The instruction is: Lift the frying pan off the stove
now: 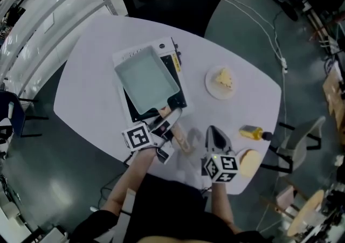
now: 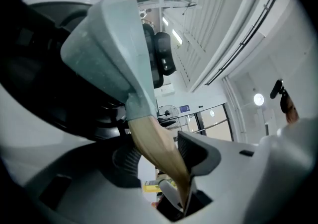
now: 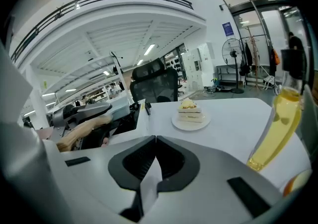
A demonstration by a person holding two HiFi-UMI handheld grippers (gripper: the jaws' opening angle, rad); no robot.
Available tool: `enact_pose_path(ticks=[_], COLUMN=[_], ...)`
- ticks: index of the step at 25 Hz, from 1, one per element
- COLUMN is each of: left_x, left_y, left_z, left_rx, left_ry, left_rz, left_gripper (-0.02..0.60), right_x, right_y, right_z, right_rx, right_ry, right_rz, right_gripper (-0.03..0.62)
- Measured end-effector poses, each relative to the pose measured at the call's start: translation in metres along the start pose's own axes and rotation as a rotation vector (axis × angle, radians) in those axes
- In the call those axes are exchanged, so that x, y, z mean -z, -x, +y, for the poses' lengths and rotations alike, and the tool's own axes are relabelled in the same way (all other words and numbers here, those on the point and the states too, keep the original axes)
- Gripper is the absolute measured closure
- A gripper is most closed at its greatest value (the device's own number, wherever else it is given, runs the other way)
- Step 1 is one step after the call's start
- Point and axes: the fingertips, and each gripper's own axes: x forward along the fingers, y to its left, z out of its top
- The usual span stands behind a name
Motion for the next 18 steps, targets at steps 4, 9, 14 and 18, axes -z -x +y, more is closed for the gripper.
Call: enact_pose_path(ticks=[4, 9, 14, 18], left_x=[-0.003, -0.002, 0.002, 0.006], left_y=[0.001, 0.003, 0.002, 0.001], left_z=[0.005, 0.004, 0.001, -0.002], left_rx=[-0.041, -0.085, -0.08, -0.064], left_ry=[-0.012, -0.046, -0.068, -0.092], left_rz=[-0.016, 0.043, 0.075, 0.106], left_gripper=[0.377, 0.403, 0.403, 0.405], right_x=[0.007, 0.005, 0.006, 0.003], right_y=[-0.005, -0.012, -0.013, -0.014], right_z=[-0.001, 0.004, 0.004, 0.004], right_rx=[-0.024, -0.046, -0.055, -0.055], right_ry=[0.002, -0.01, -0.012, -0.008], right_rz=[0.019, 0.012, 0.011, -0.001], right_gripper=[0.588, 0.588, 0.588, 0.588])
